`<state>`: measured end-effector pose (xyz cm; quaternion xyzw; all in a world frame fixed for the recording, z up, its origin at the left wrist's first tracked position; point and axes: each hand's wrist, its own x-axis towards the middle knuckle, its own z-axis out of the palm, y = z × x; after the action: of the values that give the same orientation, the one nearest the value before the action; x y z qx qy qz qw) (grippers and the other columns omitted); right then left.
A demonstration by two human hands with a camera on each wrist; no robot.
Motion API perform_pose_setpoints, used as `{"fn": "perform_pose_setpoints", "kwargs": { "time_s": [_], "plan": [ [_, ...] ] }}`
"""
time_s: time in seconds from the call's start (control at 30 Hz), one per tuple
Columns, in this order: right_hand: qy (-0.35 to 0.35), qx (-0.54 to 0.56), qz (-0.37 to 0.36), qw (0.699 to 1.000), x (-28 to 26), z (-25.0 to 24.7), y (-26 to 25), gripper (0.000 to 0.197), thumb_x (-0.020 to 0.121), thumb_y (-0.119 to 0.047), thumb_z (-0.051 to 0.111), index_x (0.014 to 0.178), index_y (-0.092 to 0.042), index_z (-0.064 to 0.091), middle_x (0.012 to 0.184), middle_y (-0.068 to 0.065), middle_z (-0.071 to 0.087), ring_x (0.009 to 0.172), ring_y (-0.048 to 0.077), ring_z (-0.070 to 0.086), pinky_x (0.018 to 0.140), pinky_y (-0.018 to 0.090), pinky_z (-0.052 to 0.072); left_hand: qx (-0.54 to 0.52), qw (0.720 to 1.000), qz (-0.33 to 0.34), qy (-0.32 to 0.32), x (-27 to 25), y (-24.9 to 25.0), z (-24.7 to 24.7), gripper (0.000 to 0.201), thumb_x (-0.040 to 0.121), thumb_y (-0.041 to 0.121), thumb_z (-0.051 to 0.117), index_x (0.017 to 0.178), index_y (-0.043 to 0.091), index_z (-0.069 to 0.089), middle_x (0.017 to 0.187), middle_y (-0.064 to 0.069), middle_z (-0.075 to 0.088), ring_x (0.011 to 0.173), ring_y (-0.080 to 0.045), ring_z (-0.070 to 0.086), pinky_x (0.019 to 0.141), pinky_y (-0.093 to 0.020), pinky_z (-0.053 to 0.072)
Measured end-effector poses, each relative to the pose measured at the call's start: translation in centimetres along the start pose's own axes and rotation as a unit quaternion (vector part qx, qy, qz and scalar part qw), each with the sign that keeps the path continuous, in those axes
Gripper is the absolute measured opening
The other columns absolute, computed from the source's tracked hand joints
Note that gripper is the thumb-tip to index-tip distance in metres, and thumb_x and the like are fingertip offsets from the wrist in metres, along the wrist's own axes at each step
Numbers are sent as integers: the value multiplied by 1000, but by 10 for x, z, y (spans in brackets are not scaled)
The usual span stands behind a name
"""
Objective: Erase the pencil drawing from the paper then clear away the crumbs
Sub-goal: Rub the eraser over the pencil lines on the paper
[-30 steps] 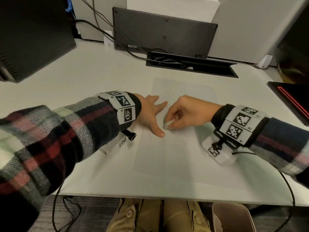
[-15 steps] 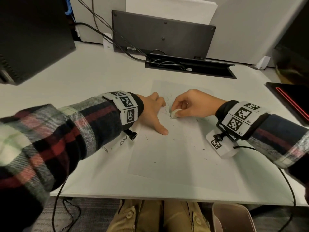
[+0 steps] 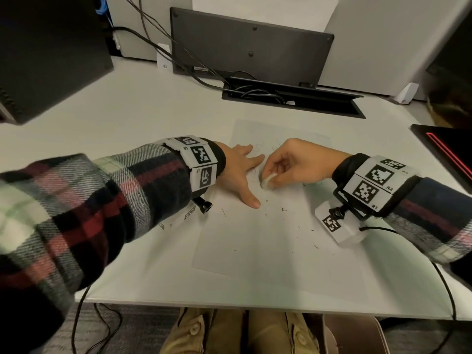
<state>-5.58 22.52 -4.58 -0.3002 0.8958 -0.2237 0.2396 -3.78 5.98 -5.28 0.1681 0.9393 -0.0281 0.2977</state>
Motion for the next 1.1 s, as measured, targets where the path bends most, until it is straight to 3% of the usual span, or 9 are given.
{"fn": "perform_pose_setpoints", "kwargs": {
  "time_s": [0.07, 0.23, 0.33, 0.5, 0.57, 0.67, 0.83, 1.0, 1.1],
  "plan": [
    [-39, 17, 1, 999, -5, 3, -1, 15, 76, -19, 75, 90, -14, 74, 79, 7, 71, 57, 0, 52, 59, 11, 42, 6, 1000, -2, -2, 0, 1, 0, 113, 69, 71, 58, 146, 37, -17, 155, 5, -23, 145, -17, -4, 115, -45, 7],
    [56, -60, -16, 996, 9, 0, -5, 13, 78, -21, 73, 89, -13, 73, 84, 3, 73, 64, 0, 58, 64, 12, 46, 6, 1000, 3, -10, -2, 1, -2, 108, 70, 71, 57, 145, 40, -15, 155, 5, -23, 145, -19, -4, 115, -46, 6],
    [13, -30, -15, 999, 3, 3, -7, 12, 78, -19, 73, 89, -15, 74, 79, 4, 72, 58, 0, 55, 58, 10, 44, -5, 1000, -1, -20, 1, -1, 0, 113, 68, 73, 58, 145, 39, -18, 153, 7, -26, 144, -17, -10, 115, -45, 1],
    [61, -83, -28, 994, 9, 1, -7, 14, 78, -17, 73, 91, -12, 74, 68, -6, 64, 56, -6, 51, 55, 7, 39, -18, 1000, 6, -6, 3, -2, 1, 120, 70, 68, 60, 147, 21, -19, 154, 5, -24, 143, -12, -17, 115, -41, -5],
    [31, -67, -19, 997, 9, 0, -8, 14, 78, -16, 73, 91, -12, 74, 69, -3, 65, 55, -4, 51, 56, 8, 40, -12, 1000, 4, -13, 2, -1, 1, 124, 68, 70, 62, 147, 21, -21, 154, 6, -26, 143, -11, -17, 115, -40, -6],
    [-34, -23, -8, 999, 0, -1, -7, 16, 77, -19, 74, 92, -14, 73, 80, 7, 70, 58, 0, 52, 61, 14, 43, 5, 1000, 0, -23, 0, 0, 2, 129, 64, 73, 63, 146, 21, -23, 152, 6, -29, 143, -10, -15, 115, -39, -3],
    [77, -19, 1, 997, 3, -18, 7, 18, 77, -25, 73, 92, -15, 71, 89, 3, 71, 64, 0, 54, 74, 26, 49, 0, 1000, 11, -17, -2, -2, 2, 129, 65, 70, 64, 145, 19, -22, 153, 6, -27, 143, -11, -14, 116, -38, 0],
    [47, -57, -6, 997, 13, -10, 3, 11, 79, -24, 71, 89, -21, 68, 91, -1, 69, 61, -6, 53, 72, 24, 47, -40, 998, 35, 27, 3, -11, 1, 114, 69, 66, 65, 149, 27, -5, 156, 11, -8, 144, -14, 2, 115, -41, 15],
    [53, -52, -10, 997, 20, -7, 1, 13, 78, -19, 73, 90, -19, 70, 90, 3, 70, 71, 7, 59, 79, 31, 51, -43, 997, 40, 47, 4, -12, 1, 103, 68, 67, 65, 147, 35, 7, 154, 14, 1, 141, -15, 10, 113, -44, 20]
  ]
}}
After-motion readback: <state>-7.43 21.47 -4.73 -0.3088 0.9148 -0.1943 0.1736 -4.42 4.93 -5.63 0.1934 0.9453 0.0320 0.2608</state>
